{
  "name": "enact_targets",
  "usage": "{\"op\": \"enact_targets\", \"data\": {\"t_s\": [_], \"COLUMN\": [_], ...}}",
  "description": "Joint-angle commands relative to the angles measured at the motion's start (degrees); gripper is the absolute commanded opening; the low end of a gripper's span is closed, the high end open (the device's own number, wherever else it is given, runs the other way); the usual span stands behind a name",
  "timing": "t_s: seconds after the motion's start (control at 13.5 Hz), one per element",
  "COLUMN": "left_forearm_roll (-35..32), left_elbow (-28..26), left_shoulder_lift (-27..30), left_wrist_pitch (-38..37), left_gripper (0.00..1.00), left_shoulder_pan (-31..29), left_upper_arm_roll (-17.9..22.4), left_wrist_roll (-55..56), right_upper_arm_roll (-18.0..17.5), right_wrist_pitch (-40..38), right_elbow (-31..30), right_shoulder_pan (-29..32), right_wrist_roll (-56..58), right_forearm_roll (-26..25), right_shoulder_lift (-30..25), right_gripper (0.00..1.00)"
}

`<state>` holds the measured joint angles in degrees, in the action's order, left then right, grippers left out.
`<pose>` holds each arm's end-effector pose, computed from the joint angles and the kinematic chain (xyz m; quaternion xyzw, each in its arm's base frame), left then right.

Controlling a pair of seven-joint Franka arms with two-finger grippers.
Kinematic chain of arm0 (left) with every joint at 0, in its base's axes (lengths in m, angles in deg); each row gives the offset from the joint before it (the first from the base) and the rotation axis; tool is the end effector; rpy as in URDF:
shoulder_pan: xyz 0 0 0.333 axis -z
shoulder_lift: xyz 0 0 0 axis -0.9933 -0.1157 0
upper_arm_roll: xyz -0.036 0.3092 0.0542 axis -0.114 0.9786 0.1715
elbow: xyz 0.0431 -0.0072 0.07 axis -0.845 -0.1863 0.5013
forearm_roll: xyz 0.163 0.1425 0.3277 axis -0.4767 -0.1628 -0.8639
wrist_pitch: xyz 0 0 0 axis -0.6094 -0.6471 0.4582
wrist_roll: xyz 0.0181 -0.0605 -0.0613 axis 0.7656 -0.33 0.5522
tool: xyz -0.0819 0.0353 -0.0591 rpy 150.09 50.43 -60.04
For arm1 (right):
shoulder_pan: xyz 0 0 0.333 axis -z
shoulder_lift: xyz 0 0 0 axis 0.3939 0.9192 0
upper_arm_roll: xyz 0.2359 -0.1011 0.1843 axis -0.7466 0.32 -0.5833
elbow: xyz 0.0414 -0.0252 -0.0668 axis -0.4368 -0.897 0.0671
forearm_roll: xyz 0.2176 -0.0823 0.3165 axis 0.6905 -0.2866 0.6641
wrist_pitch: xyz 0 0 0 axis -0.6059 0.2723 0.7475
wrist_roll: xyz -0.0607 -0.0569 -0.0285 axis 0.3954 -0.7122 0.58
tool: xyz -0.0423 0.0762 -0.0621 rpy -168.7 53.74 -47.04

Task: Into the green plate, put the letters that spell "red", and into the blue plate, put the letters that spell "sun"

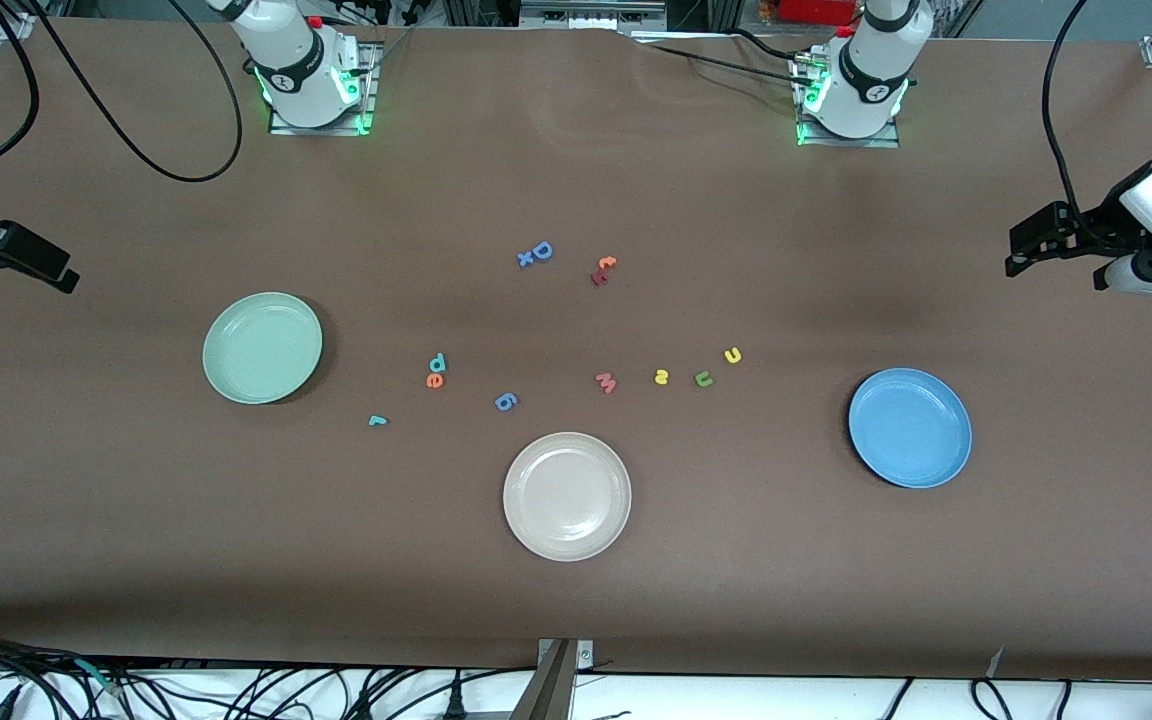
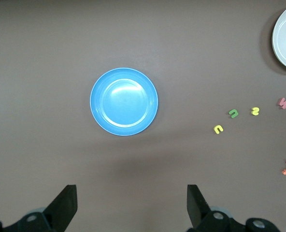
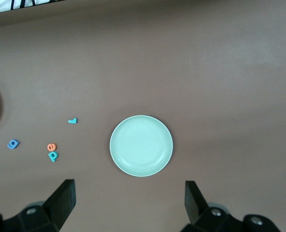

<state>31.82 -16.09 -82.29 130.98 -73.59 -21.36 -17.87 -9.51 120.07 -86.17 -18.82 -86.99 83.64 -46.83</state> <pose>0.5696 -0.0101 0.5964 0.9979 -0.0642 -0.0042 0.0123 0.5949 -0.0039 0.6297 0.9943 -0.1040 0.0187 0.0128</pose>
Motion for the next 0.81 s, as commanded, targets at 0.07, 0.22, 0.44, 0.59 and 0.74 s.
{"op": "enact_targets", "data": {"t_s": [0.07,0.22,0.44,0.59,0.74], "left_forearm_roll": [0.39,0.39,0.39,0.39,0.39], "left_elbow": [0.72,0.72,0.72,0.72,0.81], "left_shoulder_lift": [-0.12,-0.12,-0.12,-0.12,-0.12], "left_wrist_pitch": [-1.15,-1.15,-1.33,-1.68,-1.68], "left_gripper": [1.0,1.0,1.0,1.0,1.0], "left_shoulder_pan": [-0.01,-0.01,-0.01,-0.01,-0.01], "left_upper_arm_roll": [0.26,0.26,0.26,0.26,0.26], "left_wrist_roll": [-0.37,-0.37,-0.37,-0.28,-0.28], "right_upper_arm_roll": [0.03,0.03,-0.14,-0.32,-0.58], "right_wrist_pitch": [0.17,0.26,0.61,0.7,0.7], "right_elbow": [-0.29,-0.29,-0.38,-0.47,-0.47], "right_shoulder_pan": [0.36,0.36,0.36,0.36,0.28], "right_wrist_roll": [0.54,0.46,-0.07,-0.16,-0.42], "right_forearm_roll": [0.91,1.09,1.18,1.26,1.26], "right_shoulder_lift": [-0.72,-0.64,-0.63,-0.46,-0.37], "right_gripper": [1.0,1.0,1.0,1.0,1.0]}}
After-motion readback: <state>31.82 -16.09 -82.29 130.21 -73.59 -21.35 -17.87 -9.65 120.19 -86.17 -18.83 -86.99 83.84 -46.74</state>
